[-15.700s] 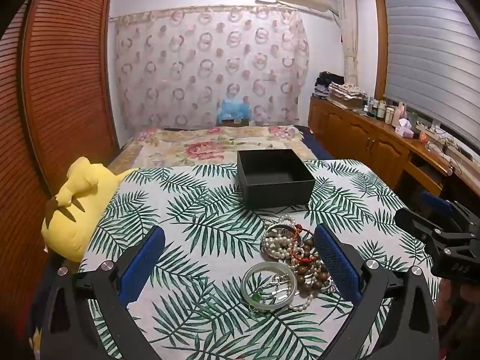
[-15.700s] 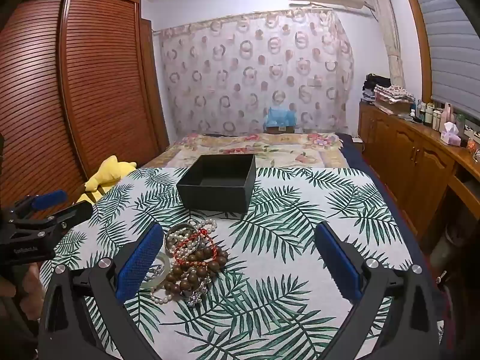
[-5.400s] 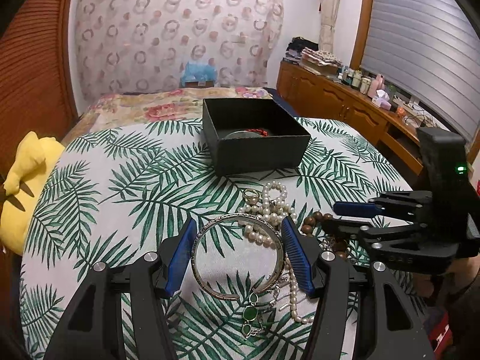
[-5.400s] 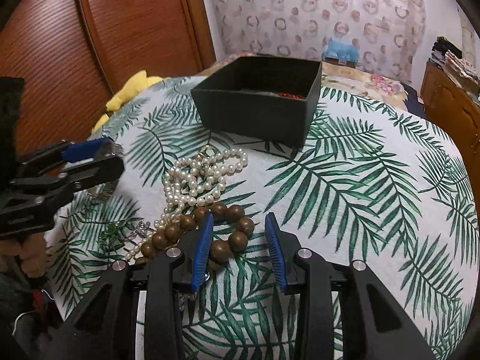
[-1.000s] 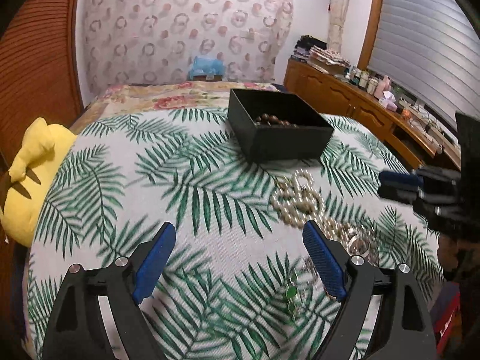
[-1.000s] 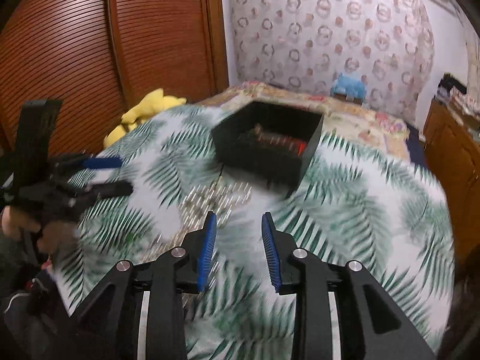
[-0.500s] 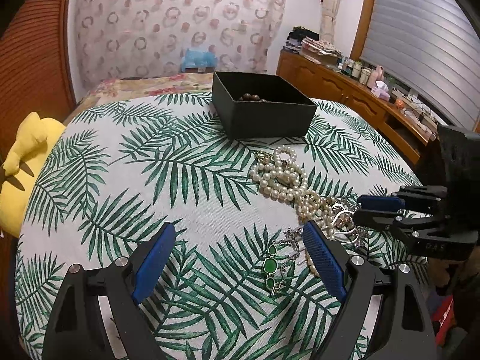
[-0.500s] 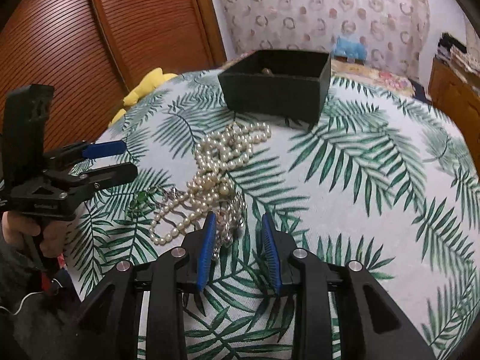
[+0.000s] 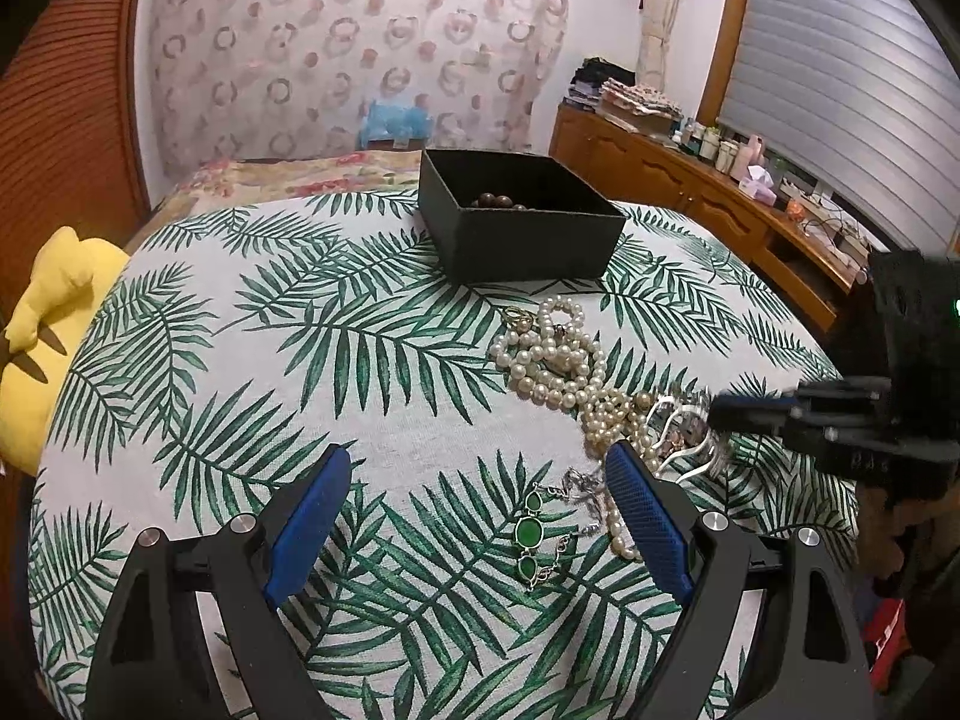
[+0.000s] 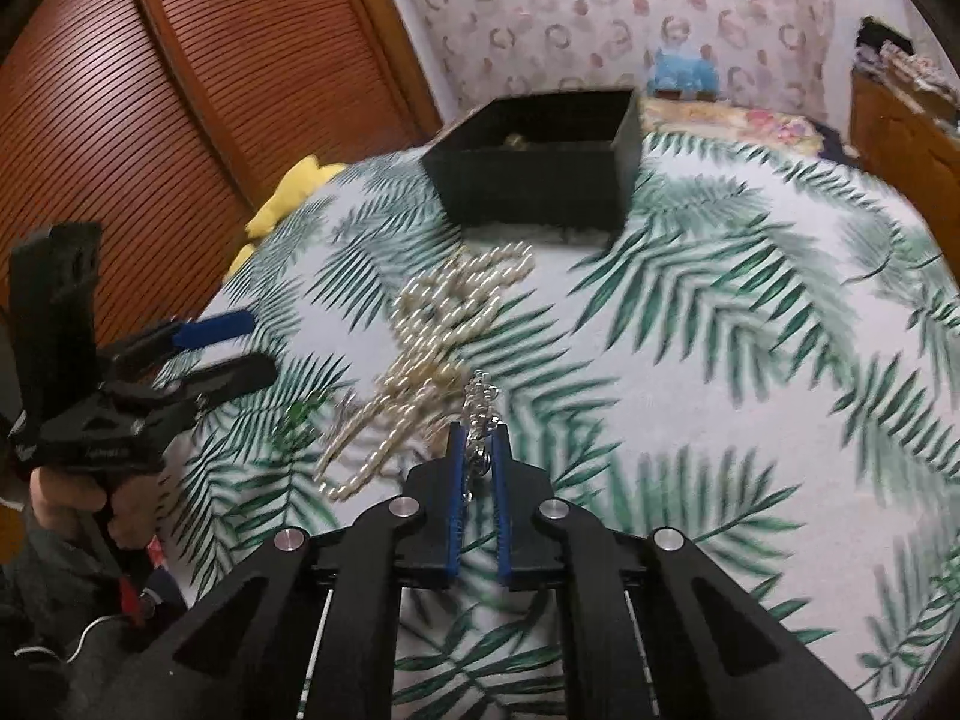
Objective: Organize jewelry
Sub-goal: 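Grasp the silver chain jewelry from the pile with the right tool, then grasp the green gem earring with the left tool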
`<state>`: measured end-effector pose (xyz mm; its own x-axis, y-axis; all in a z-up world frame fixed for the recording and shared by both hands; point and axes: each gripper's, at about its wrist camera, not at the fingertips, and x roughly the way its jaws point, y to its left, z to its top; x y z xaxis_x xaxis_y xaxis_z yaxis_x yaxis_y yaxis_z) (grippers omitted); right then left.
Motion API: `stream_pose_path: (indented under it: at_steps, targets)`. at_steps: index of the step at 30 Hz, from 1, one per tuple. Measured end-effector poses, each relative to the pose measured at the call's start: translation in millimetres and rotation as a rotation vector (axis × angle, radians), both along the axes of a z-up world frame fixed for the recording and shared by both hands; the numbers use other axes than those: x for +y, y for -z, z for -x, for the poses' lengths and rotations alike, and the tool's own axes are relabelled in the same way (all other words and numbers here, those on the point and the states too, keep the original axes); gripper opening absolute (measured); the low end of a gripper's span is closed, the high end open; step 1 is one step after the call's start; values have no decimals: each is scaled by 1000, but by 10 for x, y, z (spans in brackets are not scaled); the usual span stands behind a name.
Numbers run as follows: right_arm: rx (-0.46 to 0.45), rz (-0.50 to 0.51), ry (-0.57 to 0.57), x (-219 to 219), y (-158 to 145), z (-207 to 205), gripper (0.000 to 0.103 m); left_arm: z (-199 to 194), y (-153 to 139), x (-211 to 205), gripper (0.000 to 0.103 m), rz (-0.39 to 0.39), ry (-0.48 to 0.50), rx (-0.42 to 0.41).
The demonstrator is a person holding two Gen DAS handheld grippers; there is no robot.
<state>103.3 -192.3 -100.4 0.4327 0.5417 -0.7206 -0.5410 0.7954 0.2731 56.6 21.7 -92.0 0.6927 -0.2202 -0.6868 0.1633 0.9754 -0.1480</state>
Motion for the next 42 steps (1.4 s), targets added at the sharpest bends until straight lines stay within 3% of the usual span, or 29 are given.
stream_pose_path:
  at_steps: [10, 20, 31, 42]
  targets:
    - [-142, 97, 46, -196, -262, -72, 9, 29, -11, 36, 83, -7, -5, 0]
    - [-175, 91, 69, -394, -345, -83, 9, 128, 59, 8, 83, -26, 33, 27]
    - [-207, 93, 77, -346, -400, -112, 9, 215, 171, -194, 48, -61, 106, 69]
    - [-211, 92, 69, -314, -439, -76, 9, 106, 159, -197, 25, -69, 95, 71]
